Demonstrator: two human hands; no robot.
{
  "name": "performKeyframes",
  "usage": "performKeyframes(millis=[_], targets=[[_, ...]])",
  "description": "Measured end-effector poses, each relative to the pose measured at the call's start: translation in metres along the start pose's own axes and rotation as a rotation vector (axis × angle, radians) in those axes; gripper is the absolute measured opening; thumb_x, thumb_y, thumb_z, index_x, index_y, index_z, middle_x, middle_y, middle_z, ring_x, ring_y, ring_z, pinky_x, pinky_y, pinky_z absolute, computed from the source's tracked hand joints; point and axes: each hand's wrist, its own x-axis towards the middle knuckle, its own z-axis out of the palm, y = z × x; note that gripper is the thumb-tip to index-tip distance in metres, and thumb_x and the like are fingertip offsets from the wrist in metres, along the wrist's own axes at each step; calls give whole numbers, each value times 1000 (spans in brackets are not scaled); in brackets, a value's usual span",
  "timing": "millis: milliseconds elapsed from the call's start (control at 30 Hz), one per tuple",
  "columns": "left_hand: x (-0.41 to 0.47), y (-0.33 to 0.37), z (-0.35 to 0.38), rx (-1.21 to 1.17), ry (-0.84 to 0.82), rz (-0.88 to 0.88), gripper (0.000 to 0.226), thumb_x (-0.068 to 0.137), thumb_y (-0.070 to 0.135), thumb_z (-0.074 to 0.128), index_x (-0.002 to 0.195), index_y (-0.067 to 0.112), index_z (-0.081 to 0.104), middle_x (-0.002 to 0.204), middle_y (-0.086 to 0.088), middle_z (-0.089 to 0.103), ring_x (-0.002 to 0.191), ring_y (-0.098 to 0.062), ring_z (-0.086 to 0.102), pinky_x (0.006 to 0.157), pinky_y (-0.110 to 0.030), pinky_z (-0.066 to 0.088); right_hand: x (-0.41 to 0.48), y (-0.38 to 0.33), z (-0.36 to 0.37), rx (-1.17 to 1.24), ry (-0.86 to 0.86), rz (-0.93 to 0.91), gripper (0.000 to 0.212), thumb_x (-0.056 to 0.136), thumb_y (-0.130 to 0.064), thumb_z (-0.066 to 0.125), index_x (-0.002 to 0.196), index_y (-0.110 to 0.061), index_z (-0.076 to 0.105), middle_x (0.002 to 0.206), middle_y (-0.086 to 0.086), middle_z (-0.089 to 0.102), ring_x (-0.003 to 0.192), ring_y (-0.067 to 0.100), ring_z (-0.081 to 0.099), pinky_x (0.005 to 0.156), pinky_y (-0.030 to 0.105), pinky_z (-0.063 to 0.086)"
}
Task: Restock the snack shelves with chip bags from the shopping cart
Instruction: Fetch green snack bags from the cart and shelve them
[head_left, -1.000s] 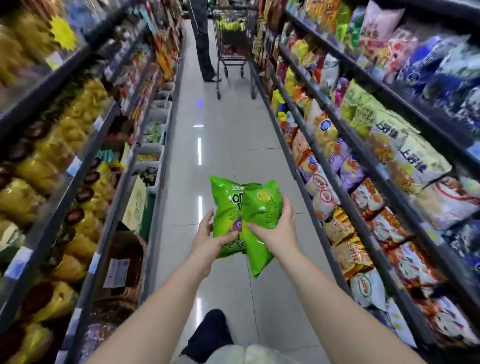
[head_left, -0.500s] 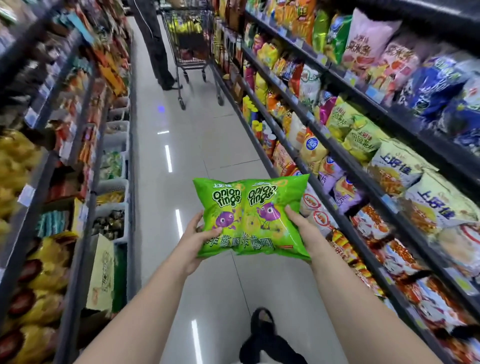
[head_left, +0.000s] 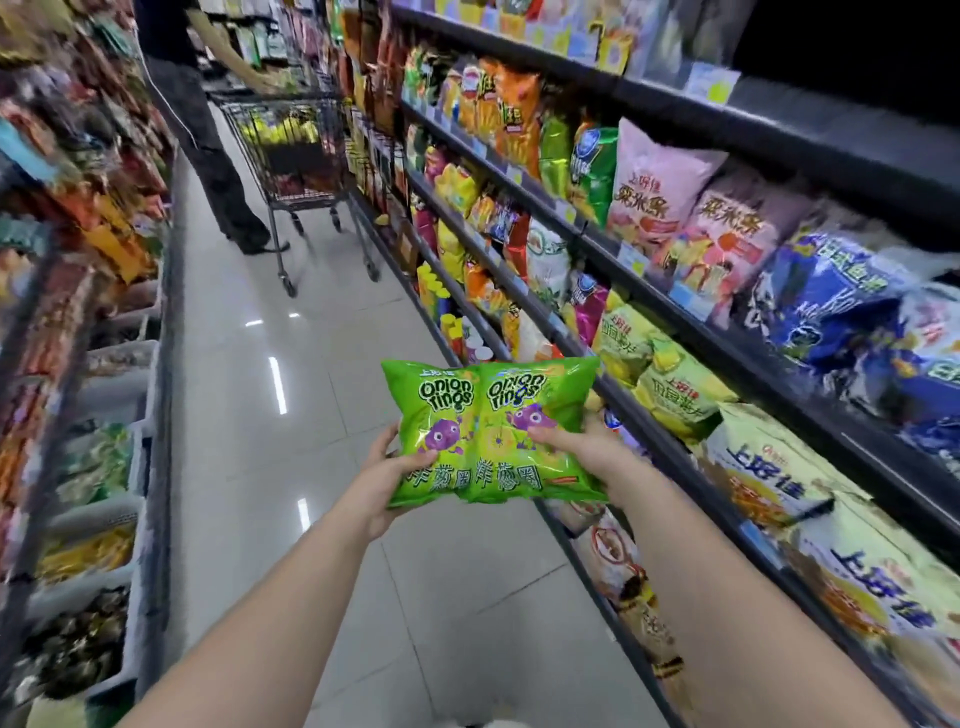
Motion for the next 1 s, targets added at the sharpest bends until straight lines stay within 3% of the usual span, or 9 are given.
performKeyframes(millis=[133,233,367,433,567,667,767,900,1000], targets=[[52,79,47,42,-110,96,76,82,1,70,142,33,38,115,0,69,86,-24,71,72,-39,57,40,-65,-33,-35,159,-168,87,52,-41,92,126,-24,48,117,-1,67,101,23,67,94,46,52],[86,148,81,98,-233,188,73,82,1,69,142,31,41,109,2,71,80,-21,73,64,-38,59,56,-123,-56,18,270,-276,120,32,-55,95,134,-21,42,124,1,63,106,24,66,96,49,51],[118,243,128,119,-388,336,64,86,-3,64,137,31,46,90,12,74,72,-18,72,62,-37,59,64,-198,-75,49,437,-449,99,55,-38,93,134,-16,37,128,0,55,116,19,56,104,41,44],[128,290,152,113,-466,392,59,87,-4,62,131,32,48,85,11,74,68,-17,72,54,-33,58,63,-236,-80,42,502,-514,106,46,-47,94,132,-18,39,129,1,58,115,20,58,103,43,45],[138,380,198,117,-641,459,56,84,-3,63,126,32,50,91,3,75,69,-20,73,54,-36,60,59,-311,-92,32,630,-678,110,30,-53,95,123,-20,49,115,8,67,99,26,69,88,51,55],[137,438,229,138,-738,548,55,85,-1,63,127,33,50,84,6,76,65,-16,72,51,-33,58,48,-368,-91,-17,777,-791,106,33,-56,91,125,-20,53,116,3,65,98,20,68,85,43,57],[137,487,260,152,-823,635,60,84,-1,64,135,28,49,92,1,76,70,-17,73,58,-34,60,35,-413,-97,-52,878,-868,84,55,-40,91,128,-18,54,115,-1,64,95,14,67,77,30,57],[115,533,305,207,-924,689,52,88,4,64,123,39,49,81,8,75,62,-8,70,46,-22,52,4,-458,-113,-103,1034,-949,65,68,-29,86,124,-17,57,105,-10,65,86,-1,64,64,9,48],[101,555,345,244,-1013,708,59,84,7,69,131,35,47,94,-2,75,66,-14,72,58,-30,59,-24,-482,-126,-154,1150,-959,50,71,-24,85,110,-21,54,91,-19,60,73,-12,57,60,5,43]])
